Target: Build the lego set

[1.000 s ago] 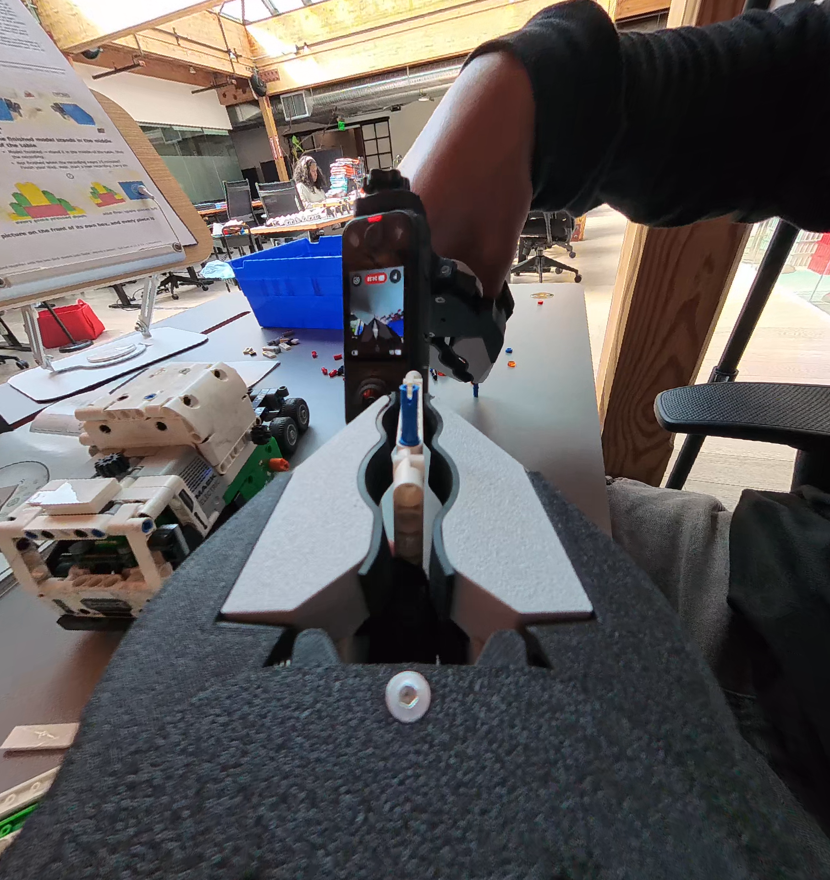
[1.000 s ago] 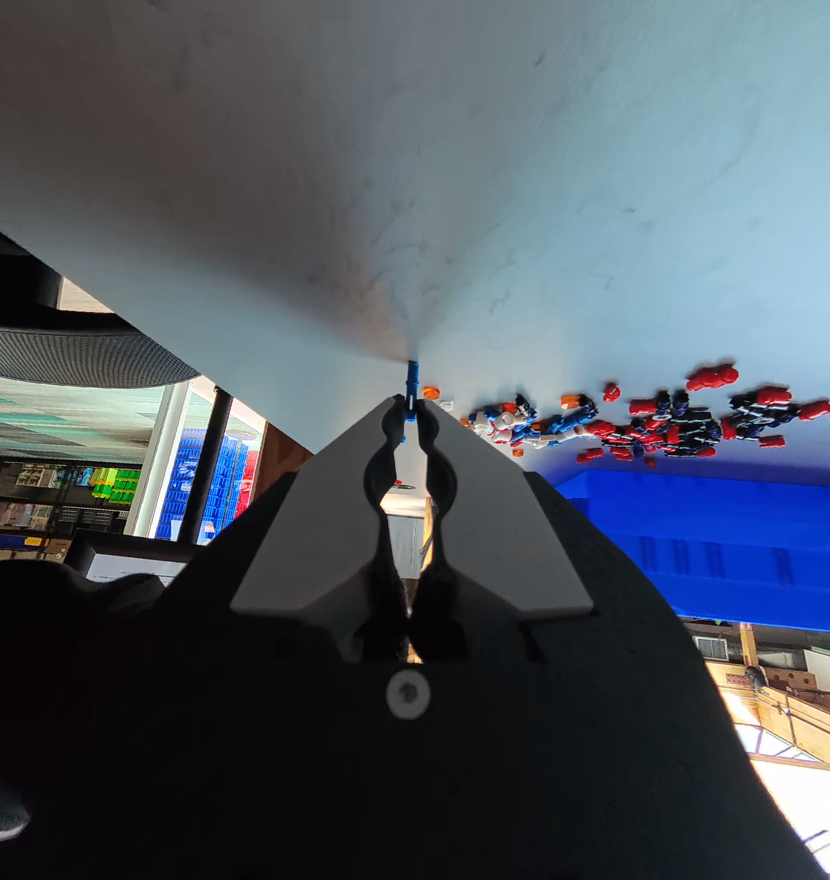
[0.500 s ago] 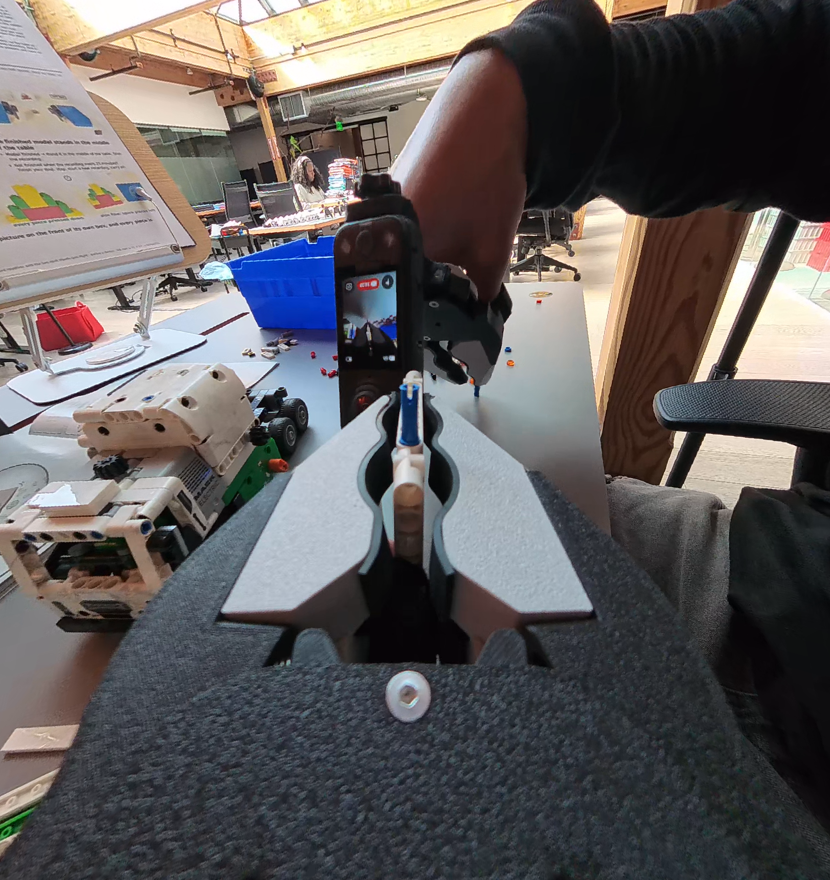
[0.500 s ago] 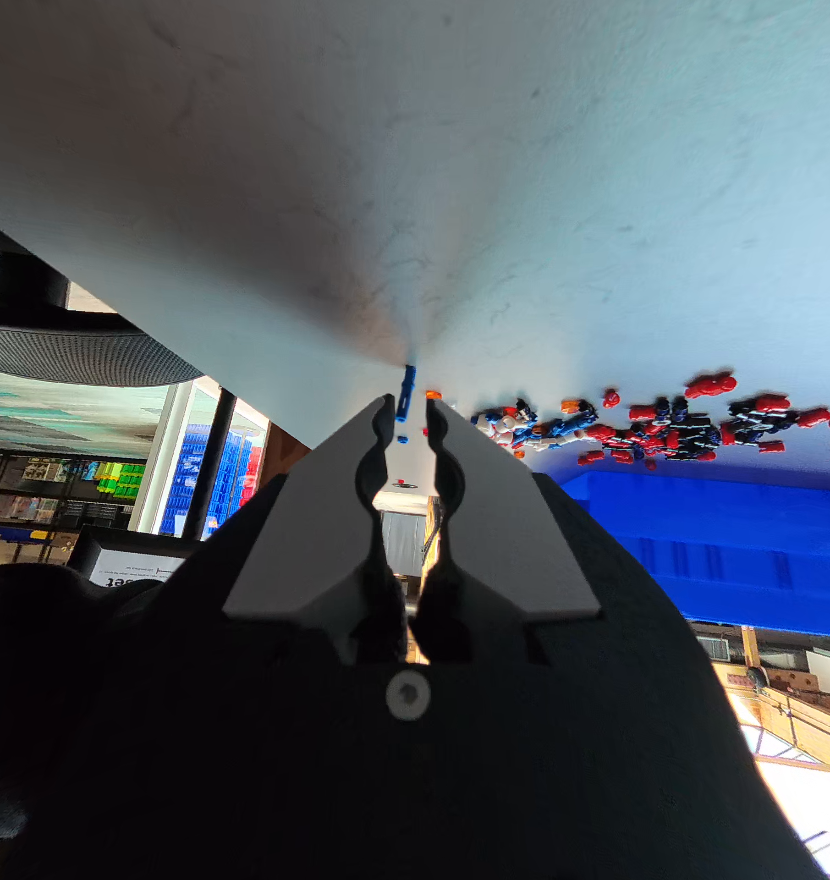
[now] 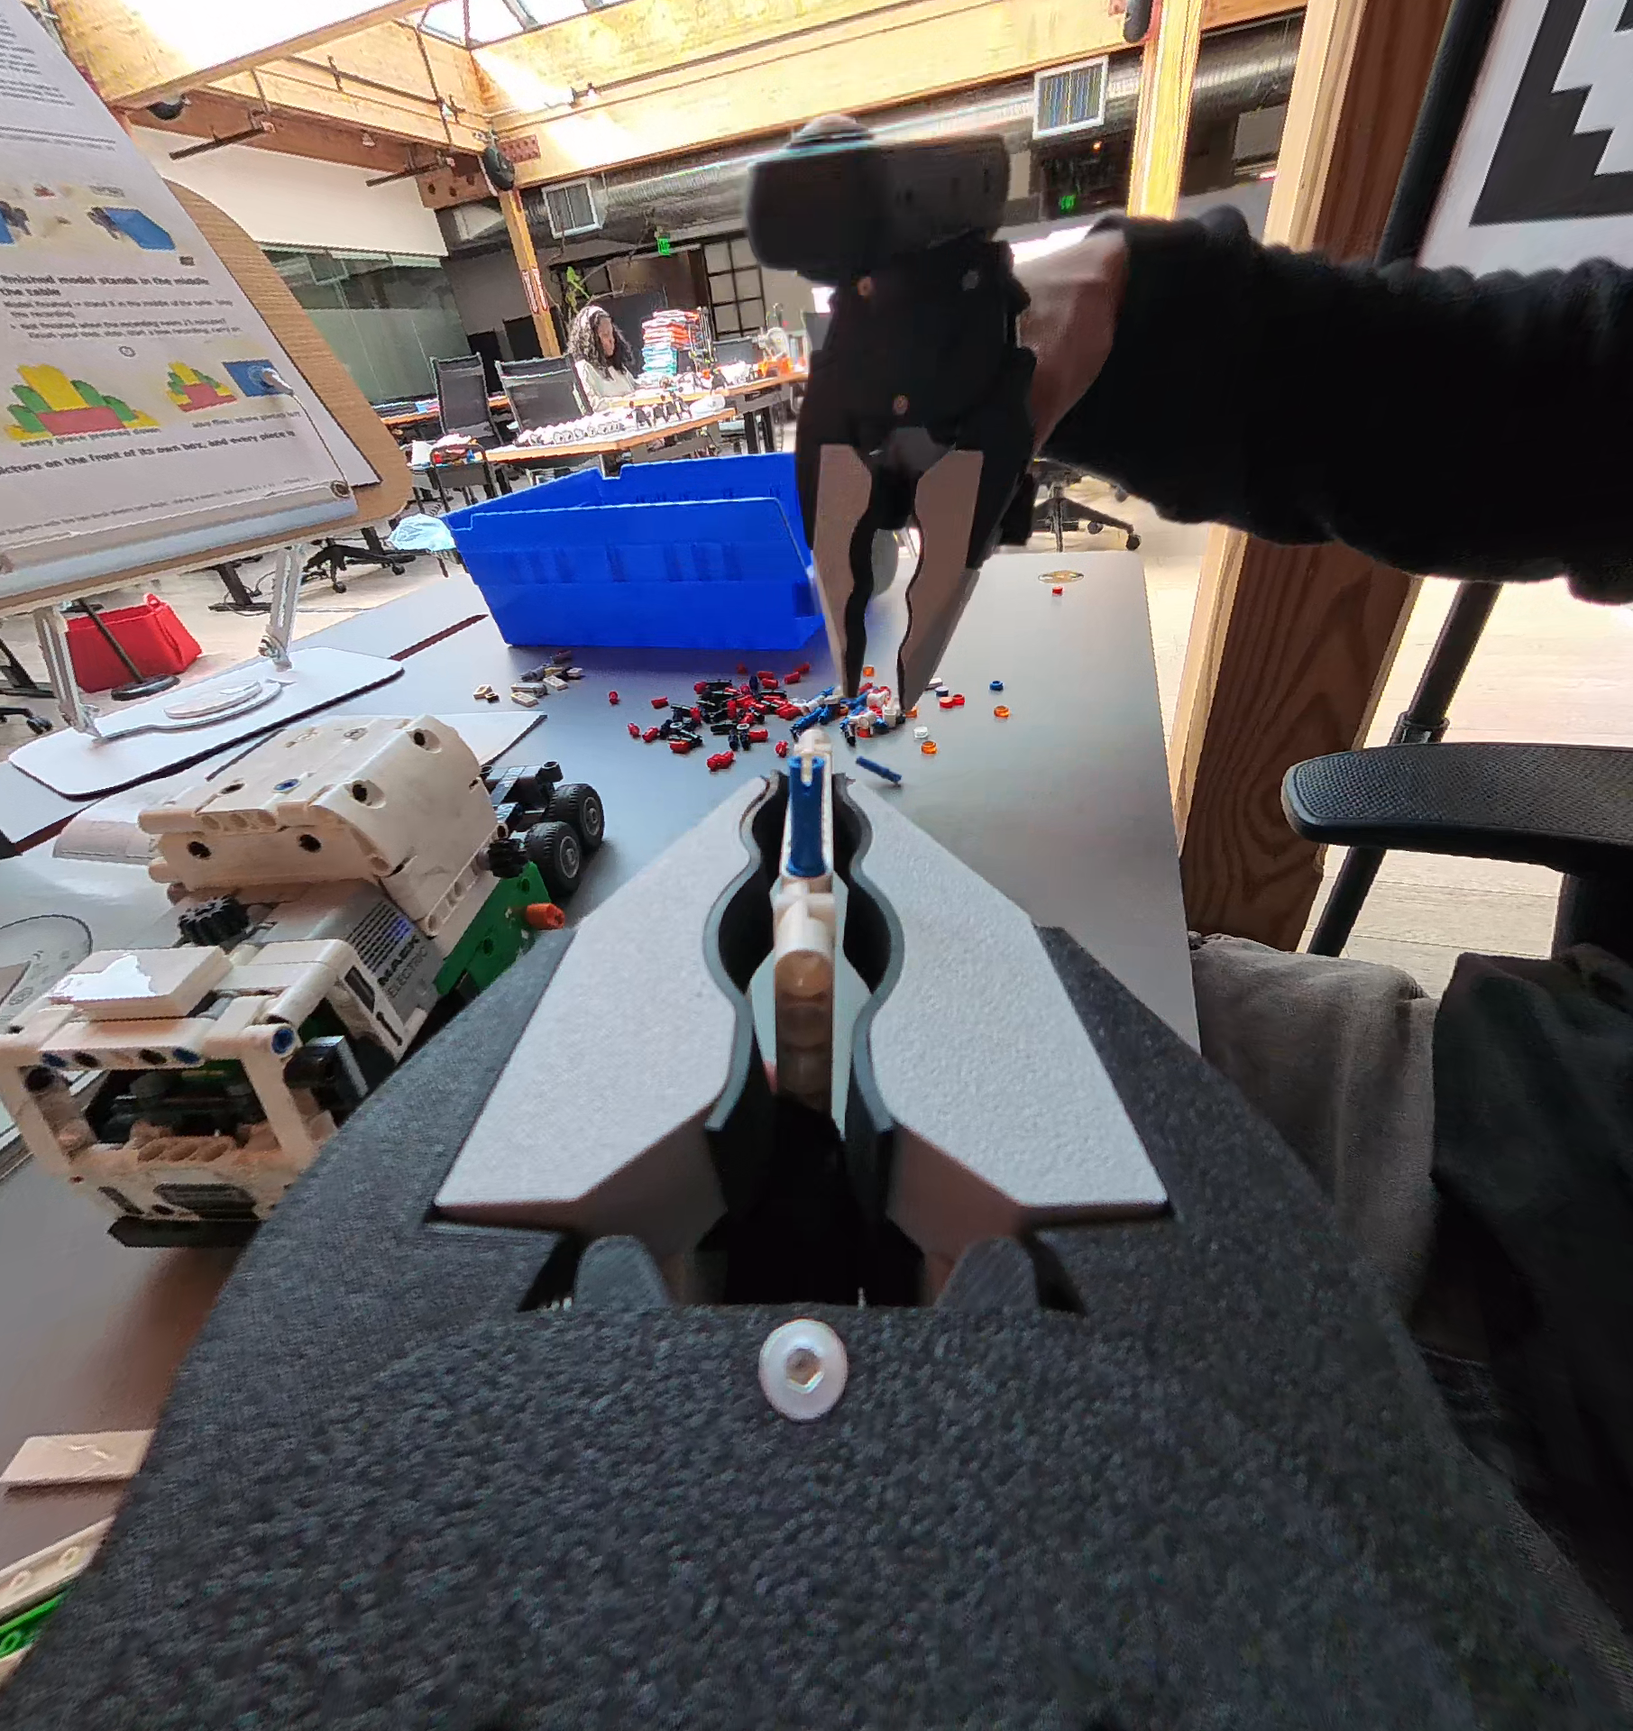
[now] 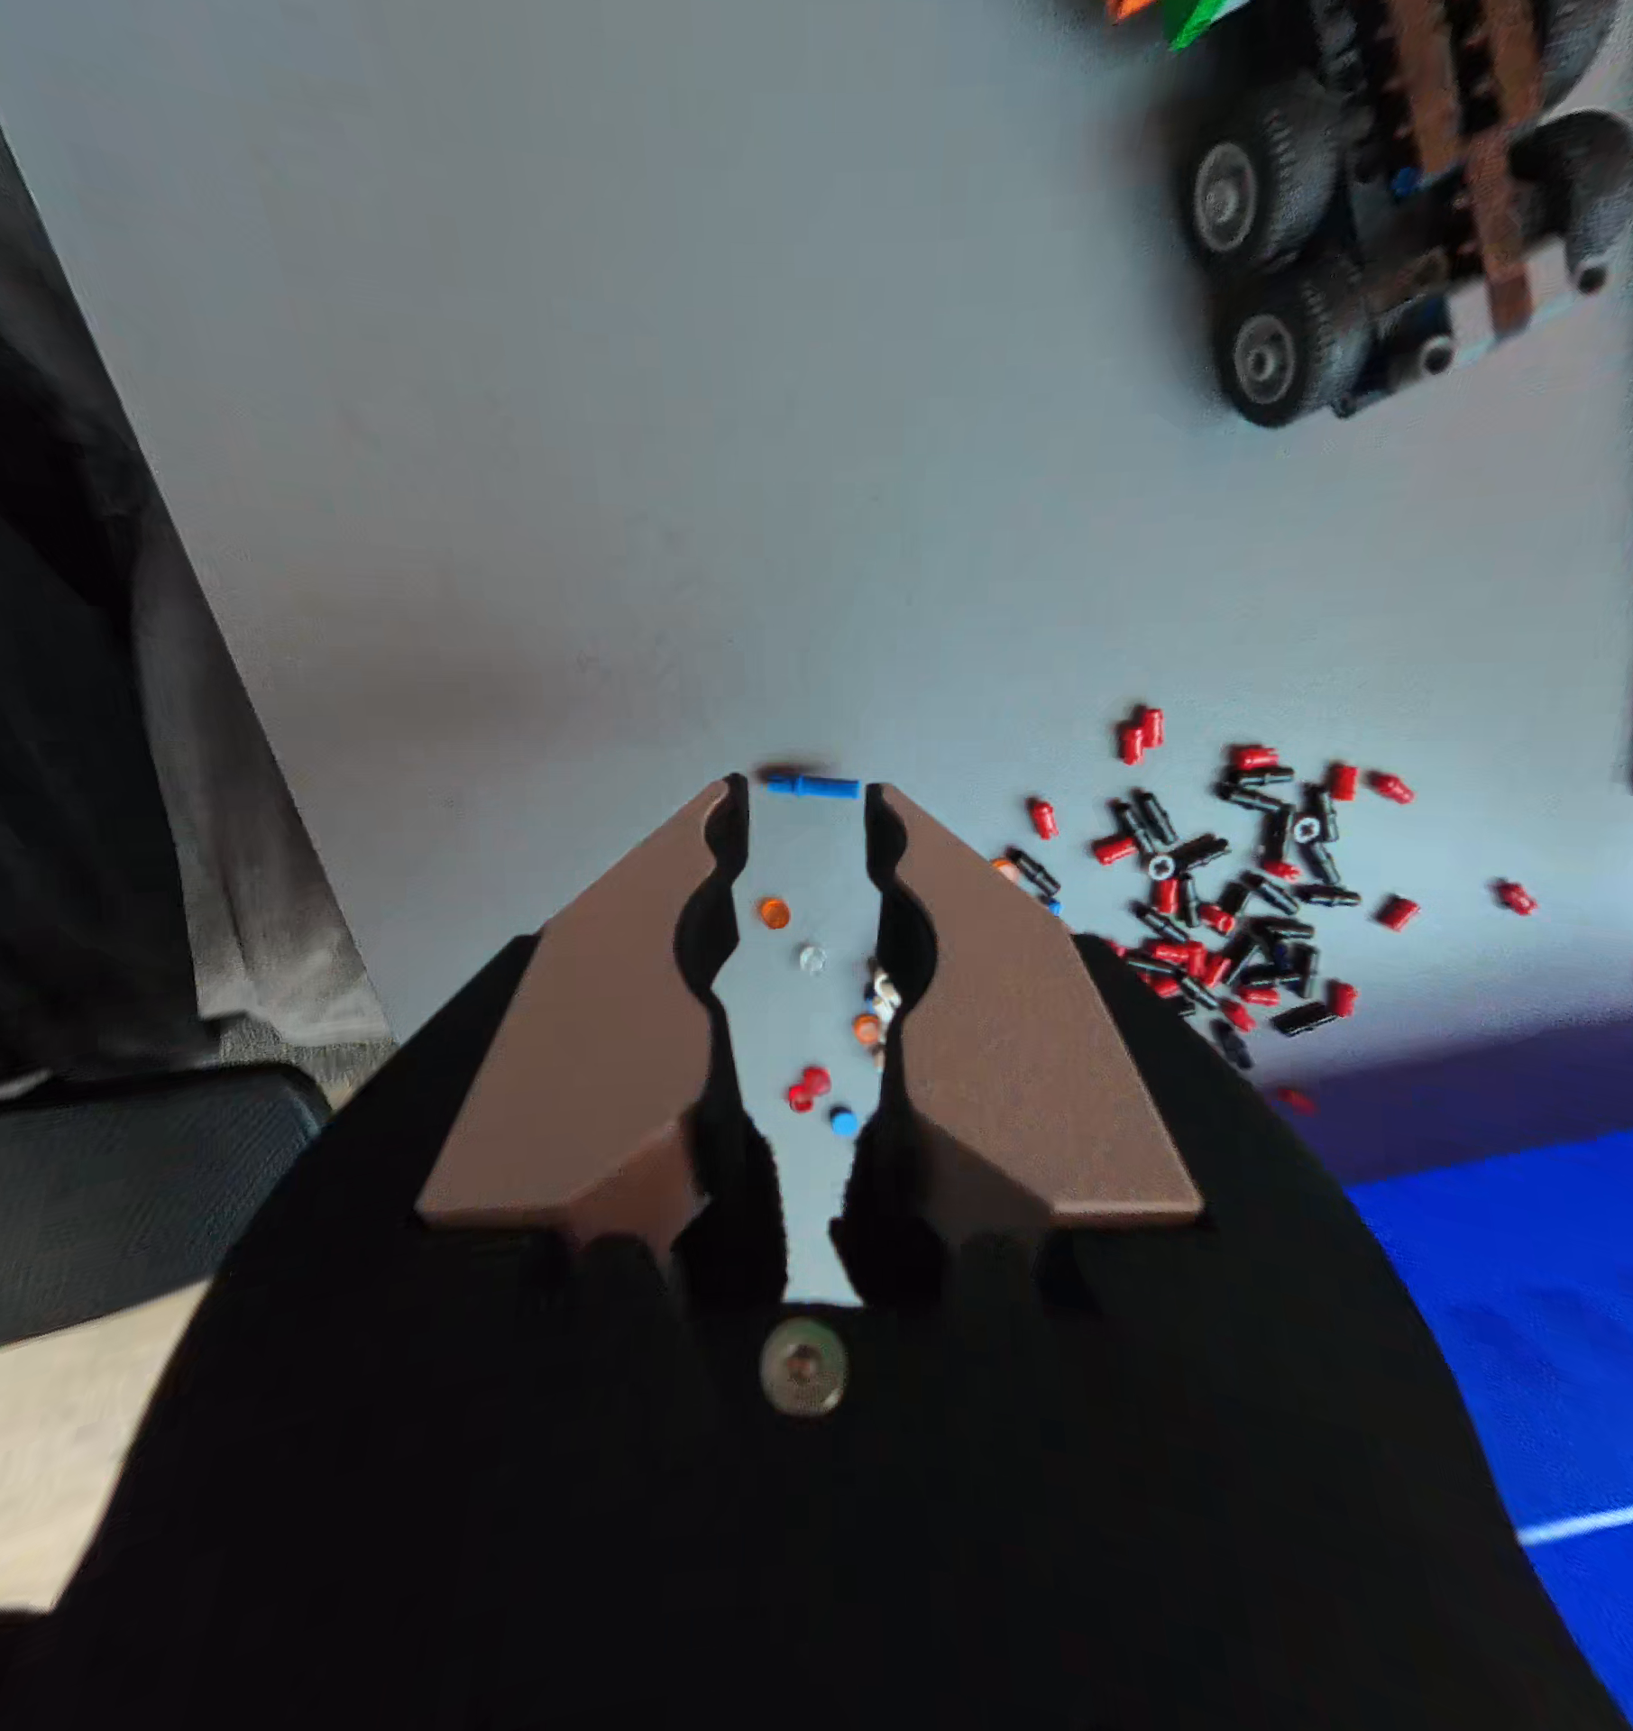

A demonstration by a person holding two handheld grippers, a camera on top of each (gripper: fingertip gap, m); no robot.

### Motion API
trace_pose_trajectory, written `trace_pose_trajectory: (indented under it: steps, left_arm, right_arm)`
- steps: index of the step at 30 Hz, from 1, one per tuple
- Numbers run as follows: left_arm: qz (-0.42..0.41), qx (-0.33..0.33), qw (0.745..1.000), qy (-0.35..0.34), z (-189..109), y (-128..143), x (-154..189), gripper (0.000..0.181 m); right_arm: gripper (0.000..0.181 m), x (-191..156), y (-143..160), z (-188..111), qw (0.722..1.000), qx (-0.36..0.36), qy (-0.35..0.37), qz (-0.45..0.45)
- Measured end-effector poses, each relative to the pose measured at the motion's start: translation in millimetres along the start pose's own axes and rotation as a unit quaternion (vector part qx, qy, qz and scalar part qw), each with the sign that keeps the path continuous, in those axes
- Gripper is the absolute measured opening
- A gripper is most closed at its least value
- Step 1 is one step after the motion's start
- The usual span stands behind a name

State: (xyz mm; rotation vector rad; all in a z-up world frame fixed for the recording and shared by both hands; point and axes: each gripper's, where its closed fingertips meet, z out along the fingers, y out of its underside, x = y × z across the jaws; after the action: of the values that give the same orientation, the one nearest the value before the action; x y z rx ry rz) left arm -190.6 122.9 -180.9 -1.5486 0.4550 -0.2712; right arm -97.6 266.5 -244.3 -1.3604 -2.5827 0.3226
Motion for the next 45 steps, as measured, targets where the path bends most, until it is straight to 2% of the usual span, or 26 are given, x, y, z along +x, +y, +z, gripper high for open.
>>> trace_pose_trajectory:
  steps: [1,4,7,10,14,17,22,27,35,37,39,41,43,45]
  left_arm:
    - [0.0,-0.001,1.0,0.0,0,0,0,0.006]
    - [-0.002,-0.003,1.0,0.001,1,1,0,0.006]
    - [-0.003,-0.008,1.0,0.004,2,2,0,0.006]
    - [-0.001,-0.013,1.0,0.006,4,3,1,0.006]
    - [-0.003,-0.01,1.0,0.005,3,3,0,0.006]
    - [-0.003,-0.008,1.0,0.006,3,2,0,0.006]
    - [0.0,-0.005,1.0,0.007,2,1,1,0.006]
    - [0.003,-0.007,1.0,0.008,2,2,2,0.006]
    - [0.005,-0.005,1.0,0.008,2,2,3,0.006]
    - [0.005,-0.004,1.0,0.008,2,1,3,0.006]
    - [0.006,-0.003,1.0,0.008,1,1,3,0.006]
    - [0.006,-0.001,1.0,0.007,1,1,3,0.006]
    - [0.005,0.0,1.0,0.006,1,0,3,0.006]
    - [0.005,0.0,1.0,0.006,1,0,3,0.006]
  right_arm:
    - [0.024,1,3,-1,0.999,0.042,0.003,0.022]
    - [0.023,-1,12,-2,0.988,0.127,-0.009,0.082]
    - [0.023,3,15,2,0.985,0.156,0.014,0.077]
    - [0.023,10,17,12,0.986,0.151,0.027,0.06]
    - [0.023,4,11,25,0.984,0.137,-0.043,0.103]
    - [0.022,12,13,33,0.989,0.113,-0.008,0.092]
    - [0.015,12,17,38,0.991,0.07,-0.017,0.111]
    - [0.01,14,13,40,0.995,0.042,-0.003,0.088]
    - [0.003,13,7,42,0.997,0.029,0.014,0.072]
    - [0.003,14,2,35,0.994,0.056,0.037,0.081]
    - [0.003,16,-7,20,0.985,0.11,0.072,0.107]
    - [0.003,20,-12,-1,0.96,0.188,0.13,0.164]
    - [0.003,10,-9,-13,0.921,0.266,0.143,0.245]
    - [0.003,-1,5,-25,0.868,0.348,0.171,0.31]
